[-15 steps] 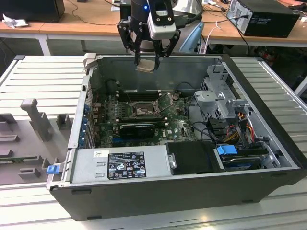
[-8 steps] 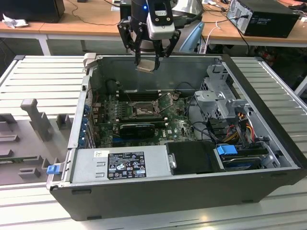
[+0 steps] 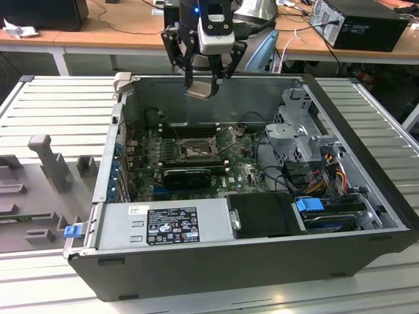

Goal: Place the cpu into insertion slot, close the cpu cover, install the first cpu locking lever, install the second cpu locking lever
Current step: 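Place the cpu into insertion slot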

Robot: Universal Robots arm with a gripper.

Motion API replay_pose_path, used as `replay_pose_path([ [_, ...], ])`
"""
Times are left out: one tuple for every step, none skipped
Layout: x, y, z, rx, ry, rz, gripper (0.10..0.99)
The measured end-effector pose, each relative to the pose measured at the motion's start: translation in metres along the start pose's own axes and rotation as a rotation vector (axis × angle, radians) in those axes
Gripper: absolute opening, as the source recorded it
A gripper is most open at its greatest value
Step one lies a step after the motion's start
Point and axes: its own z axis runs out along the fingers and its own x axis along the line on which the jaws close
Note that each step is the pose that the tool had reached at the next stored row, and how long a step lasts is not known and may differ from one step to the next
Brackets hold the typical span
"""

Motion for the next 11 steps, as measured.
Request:
replay_pose_path([
  [0.0,0.0,0.0,0.0,-0.0005,0.005,0.529],
  [0.0,0.0,0.0,0.0,-0.0008,0.009,0.529],
  [0.0,0.0,0.0001,0.0,-0.0016,0.018,0.529],
  [0.0,0.0,0.0001,-0.001,-0.0024,0.027,0.529],
  [0.0,0.0,0.0001,-0.001,-0.0032,0.036,0.529],
  [0.0,0.0,0.0001,-0.001,-0.004,0.044,0.529],
  [0.0,0.0,0.0001,-0.001,-0.0047,0.052,0.529],
  [0.0,0.0,0.0002,-0.001,-0.0051,0.057,0.529],
  [0.0,0.0,0.0002,-0.001,-0.0058,0.064,0.529],
  [0.0,0.0,0.0002,-0.001,-0.0063,0.07,0.529],
  [0.0,0.0,0.0002,-0.001,-0.0067,0.075,0.529],
])
